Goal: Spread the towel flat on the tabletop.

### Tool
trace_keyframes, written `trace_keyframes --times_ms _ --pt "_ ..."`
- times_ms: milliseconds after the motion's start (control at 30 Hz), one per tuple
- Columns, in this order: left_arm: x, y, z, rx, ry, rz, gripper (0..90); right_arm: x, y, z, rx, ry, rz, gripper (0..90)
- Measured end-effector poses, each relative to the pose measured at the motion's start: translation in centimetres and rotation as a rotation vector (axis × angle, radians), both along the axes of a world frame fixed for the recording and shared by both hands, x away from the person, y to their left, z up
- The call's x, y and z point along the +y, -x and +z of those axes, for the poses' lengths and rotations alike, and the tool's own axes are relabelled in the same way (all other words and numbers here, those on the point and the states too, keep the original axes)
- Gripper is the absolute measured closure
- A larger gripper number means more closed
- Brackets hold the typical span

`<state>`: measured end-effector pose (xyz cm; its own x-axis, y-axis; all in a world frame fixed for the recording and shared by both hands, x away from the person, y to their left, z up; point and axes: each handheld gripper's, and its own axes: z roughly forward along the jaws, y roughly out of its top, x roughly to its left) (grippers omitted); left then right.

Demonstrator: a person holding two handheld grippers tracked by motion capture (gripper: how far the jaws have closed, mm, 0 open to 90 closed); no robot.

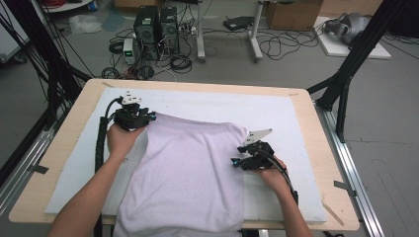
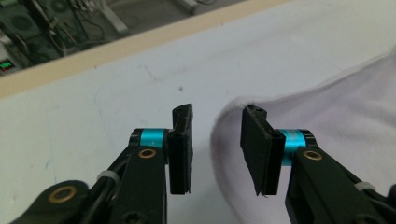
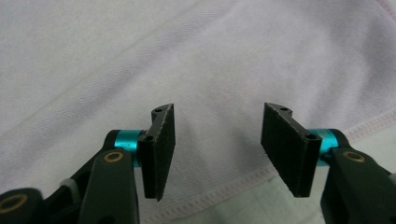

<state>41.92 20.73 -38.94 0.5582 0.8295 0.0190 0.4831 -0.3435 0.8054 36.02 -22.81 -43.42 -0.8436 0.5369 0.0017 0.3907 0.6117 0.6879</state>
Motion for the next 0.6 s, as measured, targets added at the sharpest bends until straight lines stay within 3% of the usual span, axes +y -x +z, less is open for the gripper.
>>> trace_keyframes --times_ms 133,167,200,267,333,400,467,533,567,600 --pt "-0.3 0.6 -1.3 0.015 -0.039 -0.051 53.6 -0.8 -1.3 0.6 0.017 -0.012 -0.05 47.3" --pt "-0.5 0.6 -1.6 0.035 -0.041 -0.07 51.6 -0.9 -1.7 0.7 0.016 -0.016 -0.052 47.3" --pt "-0.8 0.6 -2.0 0.044 -0.075 -0.075 50.7 -1.0 -2.0 0.8 0.019 -0.004 -0.061 47.3" --pt "-1.0 0.5 -2.6 0.052 -0.09 -0.068 49.1 -1.1 -2.8 0.7 0.031 0.021 -0.074 46.9" --pt "-1.1 0.2 -3.1 0.041 -0.111 -0.063 62.5 -1.2 -3.5 0.7 0.016 0.021 -0.095 47.2" --pt "-1.2 -0.3 -3.5 0.029 -0.11 -0.051 62.3 -1.4 -4.4 0.8 0.021 0.03 -0.116 47.5" --pt "-1.6 -0.8 -4.3 0.045 -0.151 -0.038 58.4 -1.3 -5.1 0.8 0.019 0.036 -0.131 48.0" --pt "-1.8 -1.2 -4.9 0.055 -0.152 -0.041 56.1 -1.3 -5.8 0.6 0.027 0.056 -0.143 48.2" --pt "-1.7 -1.3 -5.0 0.046 -0.137 -0.042 56.6 -1.2 -6.2 0.5 0.027 0.065 -0.143 48.2" --pt "-1.6 -1.5 -5.0 0.038 -0.125 -0.046 64.6 -1.2 -6.5 0.4 0.036 0.067 -0.152 48.4"
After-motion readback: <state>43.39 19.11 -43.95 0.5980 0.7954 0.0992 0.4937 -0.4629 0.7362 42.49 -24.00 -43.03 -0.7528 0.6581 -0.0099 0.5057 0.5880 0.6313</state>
